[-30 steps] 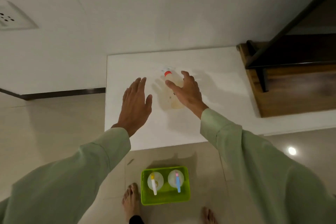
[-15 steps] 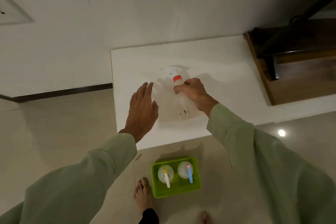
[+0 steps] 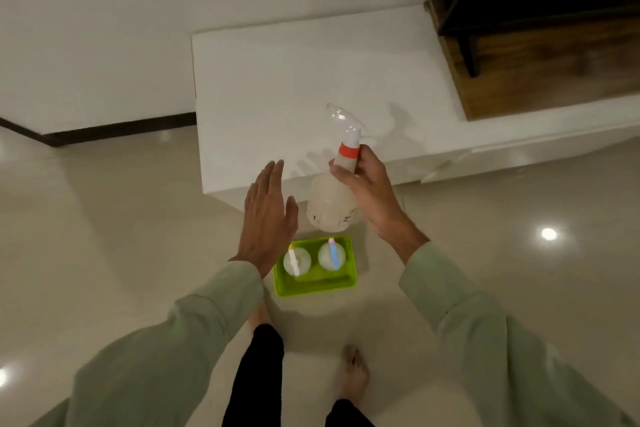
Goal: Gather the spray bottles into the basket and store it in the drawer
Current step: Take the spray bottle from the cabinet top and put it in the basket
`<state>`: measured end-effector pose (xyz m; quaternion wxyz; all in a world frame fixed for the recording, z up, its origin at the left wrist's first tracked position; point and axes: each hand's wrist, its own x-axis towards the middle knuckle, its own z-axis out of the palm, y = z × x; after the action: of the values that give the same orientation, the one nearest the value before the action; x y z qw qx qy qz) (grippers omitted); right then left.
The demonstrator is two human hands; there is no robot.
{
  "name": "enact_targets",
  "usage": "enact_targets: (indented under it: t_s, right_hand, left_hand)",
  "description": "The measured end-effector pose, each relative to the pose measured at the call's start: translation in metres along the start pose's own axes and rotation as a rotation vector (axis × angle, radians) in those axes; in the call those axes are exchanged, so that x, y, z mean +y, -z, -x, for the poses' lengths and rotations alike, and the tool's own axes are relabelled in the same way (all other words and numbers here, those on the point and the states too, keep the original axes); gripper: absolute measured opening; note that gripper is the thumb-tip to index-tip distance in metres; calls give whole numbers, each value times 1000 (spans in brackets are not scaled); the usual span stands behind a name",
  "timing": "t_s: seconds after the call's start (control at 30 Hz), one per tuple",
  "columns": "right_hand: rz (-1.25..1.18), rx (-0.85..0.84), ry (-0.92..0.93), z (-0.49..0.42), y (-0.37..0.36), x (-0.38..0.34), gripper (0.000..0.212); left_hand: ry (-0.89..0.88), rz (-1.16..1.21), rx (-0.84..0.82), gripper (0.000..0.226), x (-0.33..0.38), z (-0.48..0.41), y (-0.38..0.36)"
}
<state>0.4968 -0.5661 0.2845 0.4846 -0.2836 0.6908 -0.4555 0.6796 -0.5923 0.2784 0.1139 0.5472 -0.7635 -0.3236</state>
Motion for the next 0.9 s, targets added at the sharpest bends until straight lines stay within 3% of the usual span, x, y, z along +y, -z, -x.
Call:
enact_targets:
  t_s: [0.1, 0.23, 0.43, 0.67, 0.9]
  right_hand:
    - [79, 101, 14, 50, 3, 35, 38]
    - [203, 247, 44, 92, -9, 99, 38]
    - [155, 429, -69, 104, -42, 206, 34]
    - [218, 476, -90, 89, -81, 299, 20]
    - [365, 498, -20, 62, -115, 359, 20]
  left_hand:
    - [25, 9, -10, 64, 2, 41, -21]
    - [54, 8, -45, 62, -18, 82, -49]
    - [102, -17, -112, 64, -80, 112, -94]
    - [112, -44, -166, 65, -151, 115, -144]
    - [68, -56, -195, 64, -195, 101, -186]
